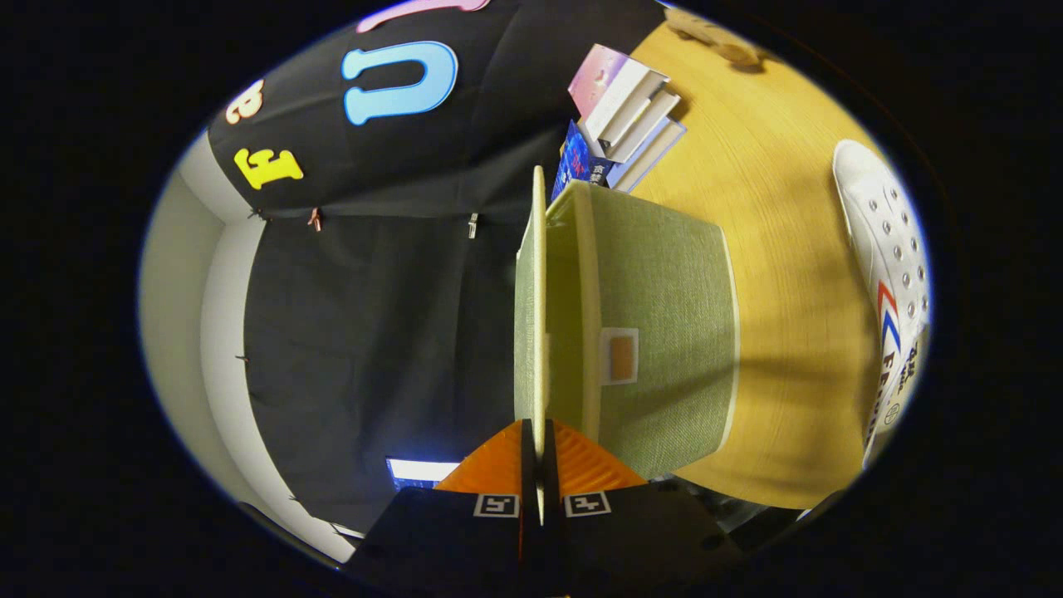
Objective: Open the storage box then place both shoes into the box .Put the left shoe in first, then the right shoe, with the right side of both shoes facing outward in a uniform manner.
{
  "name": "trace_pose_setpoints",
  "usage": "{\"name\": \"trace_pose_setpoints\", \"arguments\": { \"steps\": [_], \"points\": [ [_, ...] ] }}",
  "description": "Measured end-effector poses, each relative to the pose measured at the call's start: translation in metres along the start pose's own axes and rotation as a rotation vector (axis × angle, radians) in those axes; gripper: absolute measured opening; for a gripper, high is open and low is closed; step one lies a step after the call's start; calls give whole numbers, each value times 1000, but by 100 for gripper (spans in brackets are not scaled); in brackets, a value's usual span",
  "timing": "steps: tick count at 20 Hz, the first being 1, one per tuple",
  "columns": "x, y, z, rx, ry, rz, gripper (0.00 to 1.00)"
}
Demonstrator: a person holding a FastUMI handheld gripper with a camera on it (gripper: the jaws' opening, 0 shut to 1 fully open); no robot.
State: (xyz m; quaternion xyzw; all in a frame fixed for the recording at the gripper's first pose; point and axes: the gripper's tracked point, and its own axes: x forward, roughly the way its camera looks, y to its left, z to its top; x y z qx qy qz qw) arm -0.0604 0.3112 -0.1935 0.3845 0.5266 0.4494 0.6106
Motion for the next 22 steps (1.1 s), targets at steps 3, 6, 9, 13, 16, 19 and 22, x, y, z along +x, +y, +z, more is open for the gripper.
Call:
{"name": "trace_pose_setpoints", "arguments": {
  "steps": [3, 6, 9, 13, 16, 19, 22],
  "points": [
    [-1, 36, 6, -78, 8, -15, 5],
    [6, 74, 12, -150, 15, -33, 6],
    [22, 111, 8, -225, 33, -52, 7],
    [61, 154, 2, -274, 44, -67, 7],
    [95, 178, -7, -339, 56, -84, 7],
    [137, 197, -18, -326, 55, -76, 7],
    [185, 202, -28, -309, 57, -87, 7]
  ]
}}
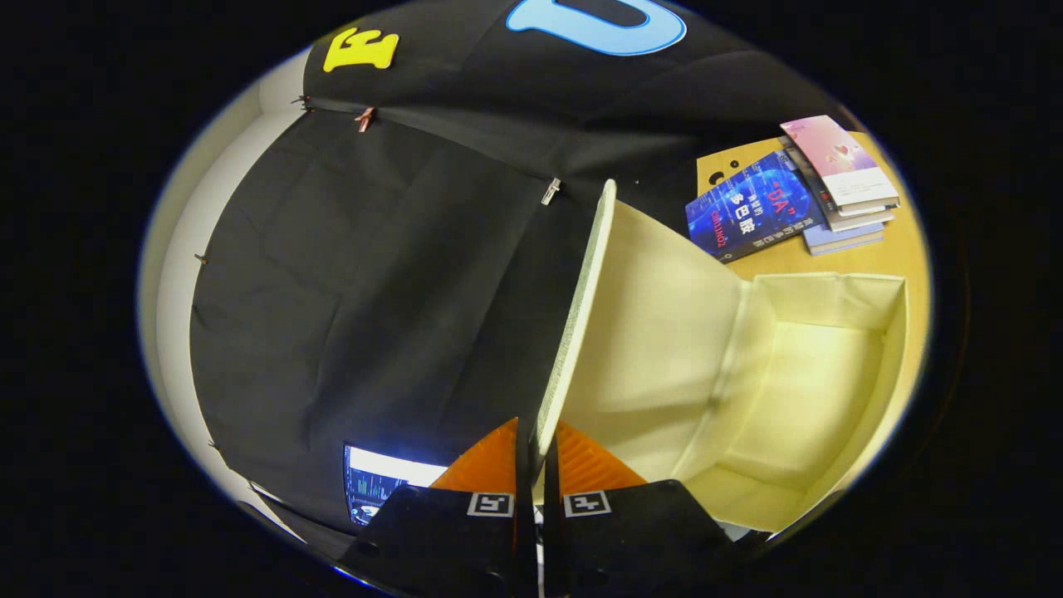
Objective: Open the storage box then place both shoes into the box .Put the left shoe in first, then the right shoe, with the right side of both shoes facing outward in a uniform manner.
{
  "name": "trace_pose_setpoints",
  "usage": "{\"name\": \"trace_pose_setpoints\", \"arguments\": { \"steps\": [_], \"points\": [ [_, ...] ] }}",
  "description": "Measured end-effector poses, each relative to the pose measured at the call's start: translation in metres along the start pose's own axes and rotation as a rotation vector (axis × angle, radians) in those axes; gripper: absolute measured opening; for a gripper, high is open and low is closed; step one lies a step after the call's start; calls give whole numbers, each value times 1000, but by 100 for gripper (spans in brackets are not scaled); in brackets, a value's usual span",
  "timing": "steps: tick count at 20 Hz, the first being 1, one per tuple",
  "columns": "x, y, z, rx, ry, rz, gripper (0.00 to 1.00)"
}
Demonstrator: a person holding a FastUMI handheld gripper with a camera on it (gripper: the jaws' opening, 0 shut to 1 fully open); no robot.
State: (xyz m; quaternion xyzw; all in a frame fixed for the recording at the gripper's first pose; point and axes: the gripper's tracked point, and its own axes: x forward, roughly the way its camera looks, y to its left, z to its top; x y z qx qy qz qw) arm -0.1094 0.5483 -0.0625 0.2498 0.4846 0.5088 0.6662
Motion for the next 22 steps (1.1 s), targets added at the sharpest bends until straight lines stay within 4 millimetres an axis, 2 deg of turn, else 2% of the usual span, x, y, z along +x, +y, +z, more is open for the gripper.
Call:
{"name": "trace_pose_setpoints", "arguments": {
  "steps": [2, 6, 9, 11, 12, 14, 16, 20, 22],
  "points": [
    [32, 4, -9, -16, 15, -18, 7],
    [87, -4, -23, -61, 35, -67, 8],
    [115, -15, -26, -79, 50, -107, 10],
    [120, -23, -25, -116, 49, -128, 15],
    [118, -26, -29, -136, 65, -134, 32],
    [100, -38, -35, -196, 91, -163, 65],
    [72, -54, -27, -278, 50, -213, 98],
    [-10, -84, -5, -409, -44, -328, 98],
    [-50, -100, -4, -447, -84, -382, 98]
  ]
}}
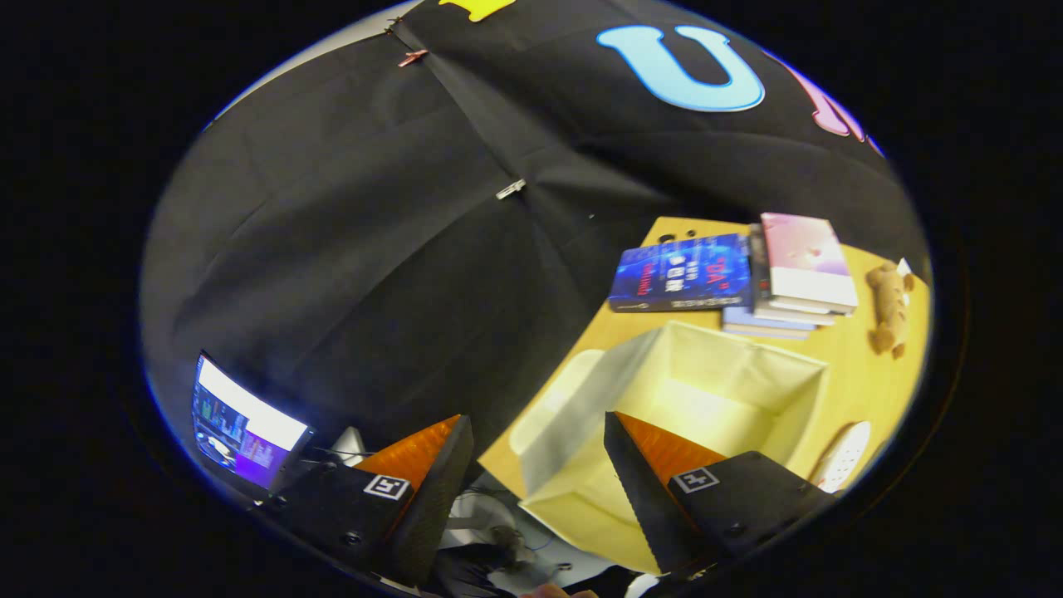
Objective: Open the storage box then place both shoes into the box .Put the left shoe in first, then the right shoe, with the right side of both shoes facing outward in a uniform manner.
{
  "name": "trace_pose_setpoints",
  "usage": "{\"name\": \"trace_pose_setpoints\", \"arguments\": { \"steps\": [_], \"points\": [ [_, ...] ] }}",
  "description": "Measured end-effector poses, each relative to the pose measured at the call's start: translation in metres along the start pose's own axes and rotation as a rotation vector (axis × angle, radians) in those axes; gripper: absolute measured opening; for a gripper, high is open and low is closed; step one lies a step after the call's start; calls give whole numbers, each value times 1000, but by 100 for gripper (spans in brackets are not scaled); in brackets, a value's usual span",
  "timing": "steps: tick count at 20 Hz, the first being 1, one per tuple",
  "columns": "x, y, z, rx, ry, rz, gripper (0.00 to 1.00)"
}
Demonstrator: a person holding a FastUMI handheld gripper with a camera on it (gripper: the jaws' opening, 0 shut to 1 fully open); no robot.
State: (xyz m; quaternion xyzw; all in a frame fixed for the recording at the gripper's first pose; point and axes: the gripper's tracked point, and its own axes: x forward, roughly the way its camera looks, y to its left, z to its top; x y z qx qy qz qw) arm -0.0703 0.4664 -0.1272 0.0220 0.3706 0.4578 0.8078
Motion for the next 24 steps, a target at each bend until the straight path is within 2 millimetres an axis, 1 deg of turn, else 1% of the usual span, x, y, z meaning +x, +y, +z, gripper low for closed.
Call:
{"name": "trace_pose_setpoints", "arguments": {
  "steps": [2, 5, 7, 9, 12, 15, 17, 19, 22, 24],
  "points": [
    [-31, -26, -10, -17, -11, -44, 98],
    [-76, -81, -13, -35, -74, -171, 98],
    [-96, -112, -27, -26, -98, -243, 98],
    [-111, -146, -42, -25, -105, -320, 98],
    [-133, -202, -71, -25, -91, -448, 98],
    [-142, -250, -113, -8, -30, -523, 98],
    [-147, -277, -141, 15, 18, -559, 99],
    [-147, -303, -168, 38, 64, -597, 99],
    [-142, -337, -205, 54, 152, -635, 99],
    [-138, -355, -221, 49, 191, -656, 99]
  ]
}}
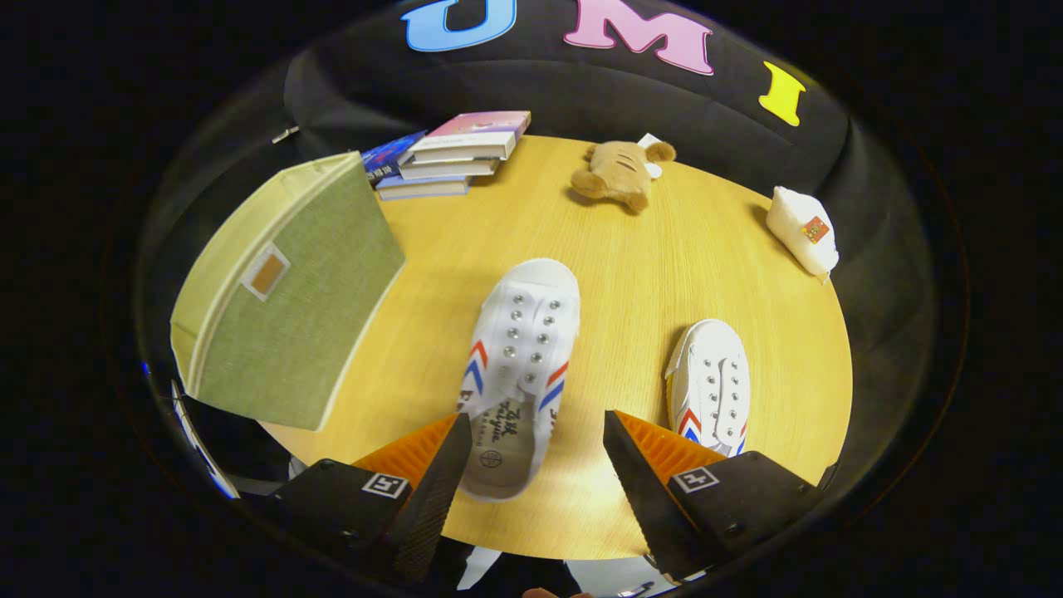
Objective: Open the storage box then place both shoes into the box .Put the left shoe in first, then the right shoe, with the right side of both shoes facing outward in a uniform manner.
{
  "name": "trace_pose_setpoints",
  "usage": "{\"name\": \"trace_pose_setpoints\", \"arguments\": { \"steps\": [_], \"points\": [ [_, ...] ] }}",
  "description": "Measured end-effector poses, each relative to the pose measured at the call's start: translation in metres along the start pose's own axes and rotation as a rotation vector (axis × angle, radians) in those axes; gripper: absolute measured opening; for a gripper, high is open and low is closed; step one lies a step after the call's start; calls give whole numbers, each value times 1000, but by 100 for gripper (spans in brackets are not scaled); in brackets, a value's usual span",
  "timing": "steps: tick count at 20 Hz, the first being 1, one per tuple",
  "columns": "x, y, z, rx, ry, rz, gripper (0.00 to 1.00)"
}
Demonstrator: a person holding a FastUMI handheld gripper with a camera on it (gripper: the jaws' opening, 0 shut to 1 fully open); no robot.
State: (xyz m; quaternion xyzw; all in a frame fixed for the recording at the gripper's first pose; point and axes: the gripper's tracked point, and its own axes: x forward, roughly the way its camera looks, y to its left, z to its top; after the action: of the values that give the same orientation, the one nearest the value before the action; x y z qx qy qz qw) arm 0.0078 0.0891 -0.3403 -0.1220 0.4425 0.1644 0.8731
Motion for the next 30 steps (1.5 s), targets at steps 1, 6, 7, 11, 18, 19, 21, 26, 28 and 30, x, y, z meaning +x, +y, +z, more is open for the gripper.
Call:
{"name": "trace_pose_setpoints", "arguments": {
  "steps": [1, 6, 7, 11, 18, 19, 21, 26, 28, 30],
  "points": [
    [8, -5, -4, -5, 14, -9, 99],
    [39, -12, -5, 7, 35, -11, 98],
    [40, -7, -5, 9, 43, 22, 97],
    [44, 4, -6, 13, 43, 113, 71],
    [45, 7, -6, 239, 102, 186, 22],
    [45, 5, -5, 283, 88, 190, 17],
    [44, 4, -4, 319, 72, 203, 8],
    [31, 14, 2, 328, 3, 199, 5],
    [23, 18, 10, 342, -21, 206, 5],
    [12, 18, 18, 339, -38, 204, 5]
  ]
}}
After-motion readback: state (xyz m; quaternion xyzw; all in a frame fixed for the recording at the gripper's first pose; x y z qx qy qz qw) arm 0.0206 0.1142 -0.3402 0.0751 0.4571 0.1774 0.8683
